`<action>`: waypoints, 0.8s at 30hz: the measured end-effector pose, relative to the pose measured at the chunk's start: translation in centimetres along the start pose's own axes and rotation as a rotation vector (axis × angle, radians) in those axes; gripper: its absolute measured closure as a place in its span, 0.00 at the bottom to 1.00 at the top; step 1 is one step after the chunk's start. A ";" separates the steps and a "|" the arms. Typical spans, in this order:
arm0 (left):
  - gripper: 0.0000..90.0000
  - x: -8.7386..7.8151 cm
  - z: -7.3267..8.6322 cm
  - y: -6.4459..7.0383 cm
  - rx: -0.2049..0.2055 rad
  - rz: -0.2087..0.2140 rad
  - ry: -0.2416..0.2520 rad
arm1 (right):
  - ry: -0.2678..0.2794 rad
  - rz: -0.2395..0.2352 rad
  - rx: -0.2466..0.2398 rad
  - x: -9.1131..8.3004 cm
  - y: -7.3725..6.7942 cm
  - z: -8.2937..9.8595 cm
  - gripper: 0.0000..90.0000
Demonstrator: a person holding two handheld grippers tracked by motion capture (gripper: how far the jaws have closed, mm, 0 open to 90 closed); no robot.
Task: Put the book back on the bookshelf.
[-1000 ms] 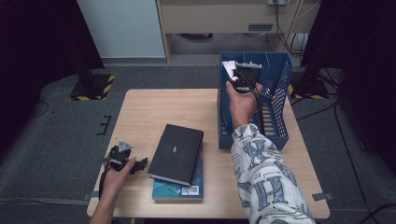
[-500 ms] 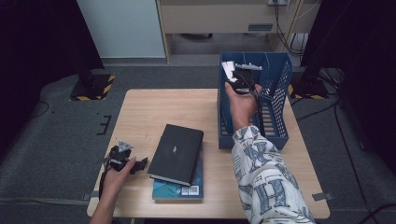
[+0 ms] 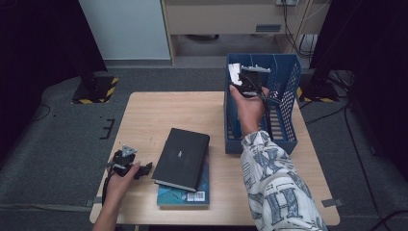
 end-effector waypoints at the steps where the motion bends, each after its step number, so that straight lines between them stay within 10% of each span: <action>1: 0.01 0.0 0.0 0.0 0.001 0.000 0.000 | -0.001 -0.002 0.002 0.0 0.0 0.0 0.55; 24: 0.01 0.1 -0.1 0.0 0.002 0.003 0.001 | -0.005 -0.040 -0.004 0.0 -1.0 -0.2 0.48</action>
Point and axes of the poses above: each handheld gripper's, and its own axes: x roughly forward along the jaws, z roughly out of its underside, y roughly to its right, the point moved 7 cm from there along x, roughly forward along the jaws, and after that the axes turned 1 degree about z, right-handed, at the moved point
